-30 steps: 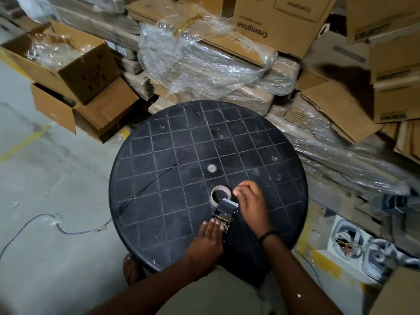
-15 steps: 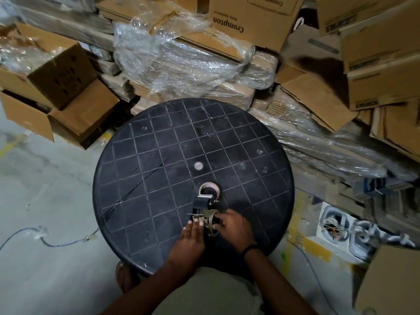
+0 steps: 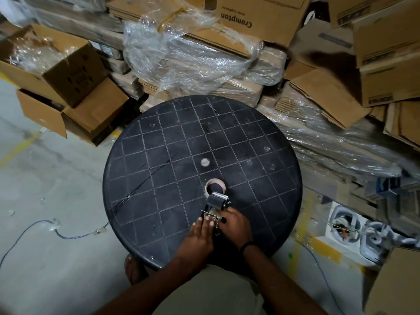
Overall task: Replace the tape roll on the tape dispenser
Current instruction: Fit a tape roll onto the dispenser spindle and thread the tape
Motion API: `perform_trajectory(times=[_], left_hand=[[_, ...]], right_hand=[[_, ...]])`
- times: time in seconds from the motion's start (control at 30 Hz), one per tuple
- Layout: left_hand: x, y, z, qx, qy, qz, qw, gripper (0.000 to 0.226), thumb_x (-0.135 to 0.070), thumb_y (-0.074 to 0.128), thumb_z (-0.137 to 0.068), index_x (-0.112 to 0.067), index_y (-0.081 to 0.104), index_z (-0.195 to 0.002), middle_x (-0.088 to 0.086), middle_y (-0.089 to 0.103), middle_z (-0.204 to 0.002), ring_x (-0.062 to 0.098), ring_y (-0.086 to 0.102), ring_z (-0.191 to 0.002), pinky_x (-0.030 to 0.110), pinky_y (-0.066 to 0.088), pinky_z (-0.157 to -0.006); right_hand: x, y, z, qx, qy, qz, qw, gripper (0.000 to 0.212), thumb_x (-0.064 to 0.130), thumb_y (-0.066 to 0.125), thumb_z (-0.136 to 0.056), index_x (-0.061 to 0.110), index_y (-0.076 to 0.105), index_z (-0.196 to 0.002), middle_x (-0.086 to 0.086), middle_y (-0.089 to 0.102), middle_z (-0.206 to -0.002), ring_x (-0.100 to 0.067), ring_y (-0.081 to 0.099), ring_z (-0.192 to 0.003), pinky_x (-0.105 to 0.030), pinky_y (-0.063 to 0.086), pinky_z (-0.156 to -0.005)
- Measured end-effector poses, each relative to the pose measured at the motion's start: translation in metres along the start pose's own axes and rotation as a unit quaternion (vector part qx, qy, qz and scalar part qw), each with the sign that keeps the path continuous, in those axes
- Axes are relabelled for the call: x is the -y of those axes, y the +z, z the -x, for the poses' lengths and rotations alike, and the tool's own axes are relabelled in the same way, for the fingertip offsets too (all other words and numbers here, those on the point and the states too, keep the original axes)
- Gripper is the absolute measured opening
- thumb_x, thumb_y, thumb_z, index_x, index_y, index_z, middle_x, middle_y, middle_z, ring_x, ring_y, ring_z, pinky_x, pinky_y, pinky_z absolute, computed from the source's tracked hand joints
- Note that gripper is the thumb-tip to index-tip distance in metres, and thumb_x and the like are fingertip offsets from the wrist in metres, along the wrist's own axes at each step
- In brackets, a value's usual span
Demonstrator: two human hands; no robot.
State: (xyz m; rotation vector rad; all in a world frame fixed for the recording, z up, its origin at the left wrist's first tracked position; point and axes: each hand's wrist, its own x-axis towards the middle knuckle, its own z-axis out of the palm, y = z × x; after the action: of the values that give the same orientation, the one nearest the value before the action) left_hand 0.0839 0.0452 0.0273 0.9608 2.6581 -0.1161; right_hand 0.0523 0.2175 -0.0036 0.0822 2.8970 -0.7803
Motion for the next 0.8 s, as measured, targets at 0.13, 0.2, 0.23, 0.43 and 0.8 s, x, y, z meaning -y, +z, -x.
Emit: perform_trajectory(times=[0.13,0.2,0.23,0.43,0.8], left_hand=[[-0.005,0.001,-0.005,-0.002,-0.005,-0.021,1.0,0.046,-0.007,0.036,-0.085,0.009,0.065,-0.118,0.031,0.064,-0.121,0.047,0.065,-0.107,0.049,0.059,-0.081],[-0.007,0.001,-0.006,-0.002,-0.006,-0.014,1.0,0.046,-0.008,0.036,-0.086,0.01,0.065,-0.118,0.032,0.063,-0.121,0.048,0.065,-0.106,0.05,0.059,-0.079],[-0.007,0.0,-0.006,-0.004,-0.004,-0.009,1.0,0.046,-0.008,0.036,-0.086,0.01,0.065,-0.118,0.033,0.063,-0.121,0.048,0.065,-0.106,0.051,0.059,-0.079],[-0.01,-0.004,-0.006,-0.026,0.007,0.001,1.0,0.047,-0.003,0.026,-0.097,0.006,0.069,-0.114,0.03,0.067,-0.117,0.045,0.068,-0.103,0.048,0.06,-0.078],[-0.009,-0.006,-0.01,-0.039,-0.014,0.028,0.999,0.065,-0.002,0.007,-0.104,0.003,0.071,-0.111,0.027,0.069,-0.114,0.043,0.069,-0.1,0.044,0.062,-0.069]], right_hand=[[-0.001,0.004,0.0,-0.06,0.007,0.003,0.998,0.049,0.059,0.04,-0.088,0.026,0.075,-0.093,-0.001,0.07,-0.089,-0.022,0.067,-0.081,-0.032,0.051,-0.067],[-0.002,0.007,0.002,-0.073,0.025,-0.01,0.997,0.042,0.054,0.045,-0.088,0.024,0.075,-0.09,-0.001,0.07,-0.085,-0.021,0.067,-0.077,-0.031,0.052,-0.065],[-0.005,0.009,0.003,-0.074,0.031,-0.02,0.997,0.039,0.051,0.047,-0.087,0.024,0.076,-0.091,0.0,0.07,-0.086,-0.021,0.068,-0.078,-0.031,0.052,-0.066],[-0.014,0.018,0.015,-0.09,0.047,-0.074,0.992,0.029,0.039,0.053,-0.088,0.021,0.075,-0.094,0.001,0.073,-0.09,-0.021,0.069,-0.08,-0.032,0.053,-0.069],[-0.018,0.021,0.021,-0.047,0.137,-0.095,0.985,0.025,0.041,0.065,-0.085,0.015,0.069,-0.087,-0.006,0.071,-0.085,-0.027,0.066,-0.076,-0.034,0.048,-0.064]])
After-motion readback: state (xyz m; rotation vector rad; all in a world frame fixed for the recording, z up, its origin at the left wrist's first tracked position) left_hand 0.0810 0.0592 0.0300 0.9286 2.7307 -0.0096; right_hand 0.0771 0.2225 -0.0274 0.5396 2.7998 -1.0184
